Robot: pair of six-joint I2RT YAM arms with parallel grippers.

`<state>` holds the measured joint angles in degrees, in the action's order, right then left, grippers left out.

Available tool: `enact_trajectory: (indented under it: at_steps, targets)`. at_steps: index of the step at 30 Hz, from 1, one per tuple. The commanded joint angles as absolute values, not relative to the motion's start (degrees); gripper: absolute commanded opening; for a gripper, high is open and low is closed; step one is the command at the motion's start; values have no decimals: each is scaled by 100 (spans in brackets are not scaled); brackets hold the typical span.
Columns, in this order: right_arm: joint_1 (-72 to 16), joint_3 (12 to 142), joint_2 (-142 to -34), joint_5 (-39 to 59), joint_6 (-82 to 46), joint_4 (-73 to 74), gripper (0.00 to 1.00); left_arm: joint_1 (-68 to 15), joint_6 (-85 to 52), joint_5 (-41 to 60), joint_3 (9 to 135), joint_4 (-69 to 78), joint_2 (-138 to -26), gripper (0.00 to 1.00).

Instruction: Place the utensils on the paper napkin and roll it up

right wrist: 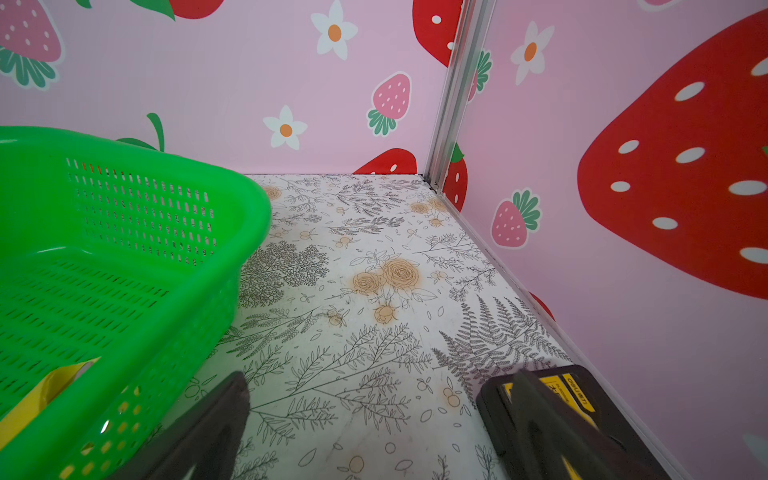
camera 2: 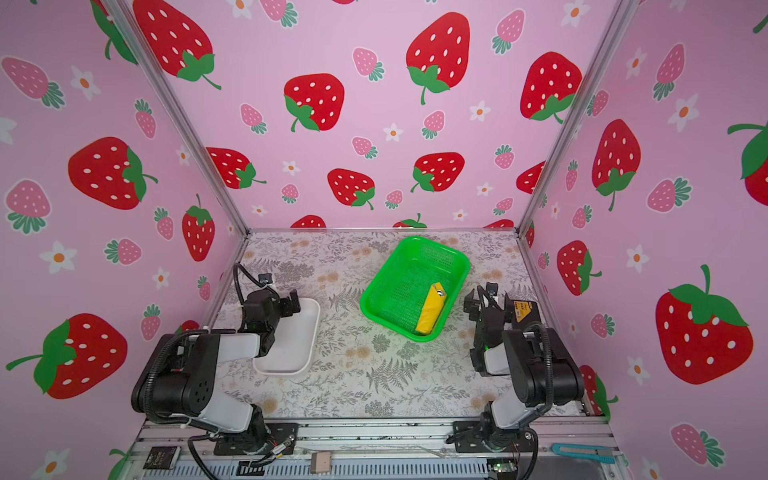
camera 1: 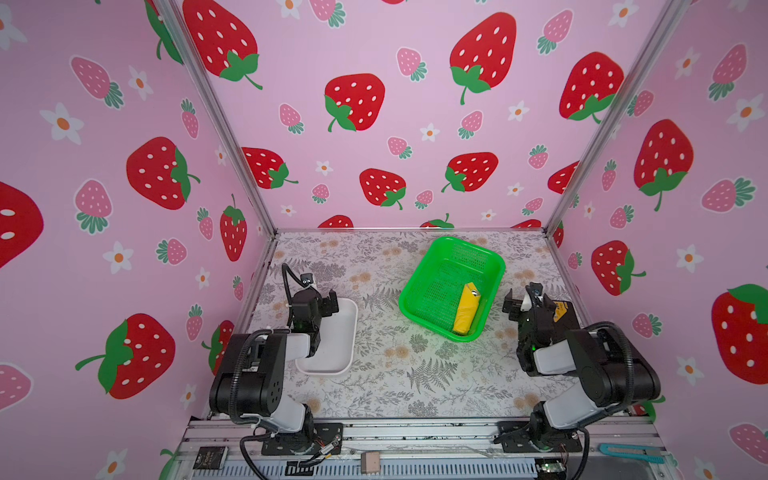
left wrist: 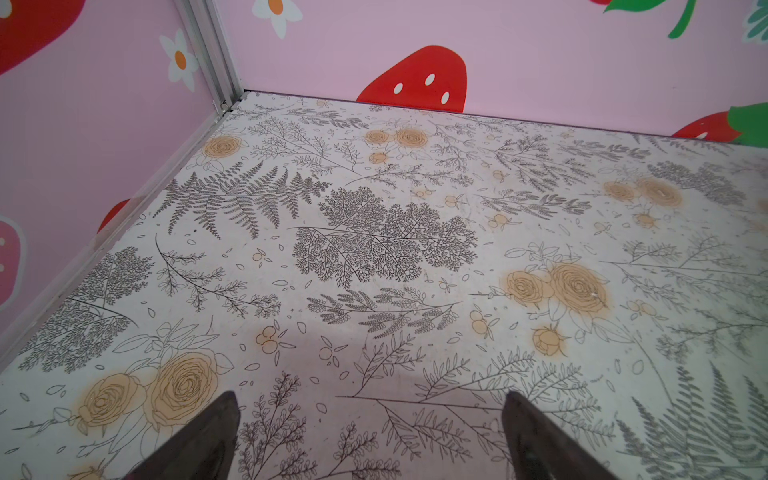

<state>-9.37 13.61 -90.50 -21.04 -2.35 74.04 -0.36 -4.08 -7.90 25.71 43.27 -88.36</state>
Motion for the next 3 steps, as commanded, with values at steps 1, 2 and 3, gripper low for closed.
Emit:
enact_trajectory:
  at_steps: [1, 2, 3]
  targets:
    - [-916, 1407, -9036, -2197, -275, 7462, 100, -13, -298, -764, 2558, 4449, -8860, 99]
    - [-918, 1404, -9031, -2197, -277, 7465, 100, -17, -300, -764, 2558, 4450, -8863, 99]
    - [-922, 1405, -9036, -2197, -281, 7462, 100, -18, -299, -759, 2558, 4450, -8867, 99]
